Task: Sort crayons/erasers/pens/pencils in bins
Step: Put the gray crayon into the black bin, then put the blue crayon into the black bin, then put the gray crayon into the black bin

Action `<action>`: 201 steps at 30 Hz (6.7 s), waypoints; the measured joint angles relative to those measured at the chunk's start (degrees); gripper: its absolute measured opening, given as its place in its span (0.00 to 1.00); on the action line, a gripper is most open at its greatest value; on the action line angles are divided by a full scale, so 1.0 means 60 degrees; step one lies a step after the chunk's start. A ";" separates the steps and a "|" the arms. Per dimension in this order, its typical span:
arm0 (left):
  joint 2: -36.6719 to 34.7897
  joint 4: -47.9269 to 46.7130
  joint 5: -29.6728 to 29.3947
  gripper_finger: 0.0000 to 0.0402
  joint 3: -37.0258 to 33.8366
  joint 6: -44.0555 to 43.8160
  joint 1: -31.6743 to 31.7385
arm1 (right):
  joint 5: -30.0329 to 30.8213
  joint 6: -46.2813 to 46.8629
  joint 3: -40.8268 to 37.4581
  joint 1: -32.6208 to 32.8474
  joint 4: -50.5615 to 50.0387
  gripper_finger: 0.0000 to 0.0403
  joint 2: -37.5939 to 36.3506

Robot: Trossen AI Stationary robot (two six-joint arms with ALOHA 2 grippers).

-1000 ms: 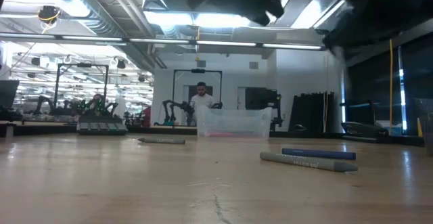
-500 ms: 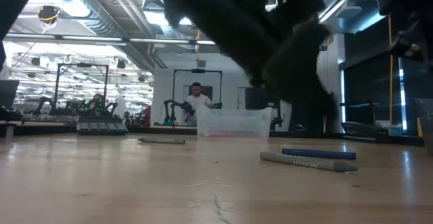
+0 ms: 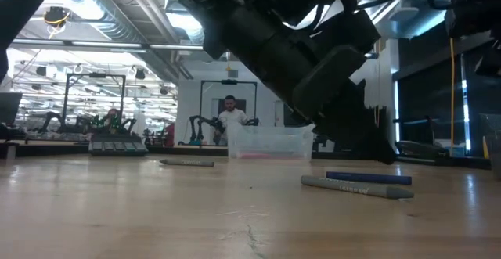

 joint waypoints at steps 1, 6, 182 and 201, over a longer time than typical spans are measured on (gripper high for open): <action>0.0000 -0.0014 -0.0002 0.28 0.0000 0.0078 0.0000 | -0.0004 0.0014 0.0003 0.0003 0.0147 0.28 0.0000; 0.0000 -0.0192 -0.0111 0.28 0.0000 0.0258 0.0008 | 0.0248 -0.0062 0.0185 0.0004 0.0225 0.42 0.0000; -0.2630 -0.7625 0.0154 0.04 -0.2497 -0.1253 0.2732 | 0.2129 -0.3200 0.1271 0.1246 -0.0913 0.51 0.0670; -0.3883 -0.4032 -0.0876 0.03 -0.1989 -0.1341 0.1701 | 0.6242 -0.5245 -0.0848 0.0548 0.6027 0.51 0.0667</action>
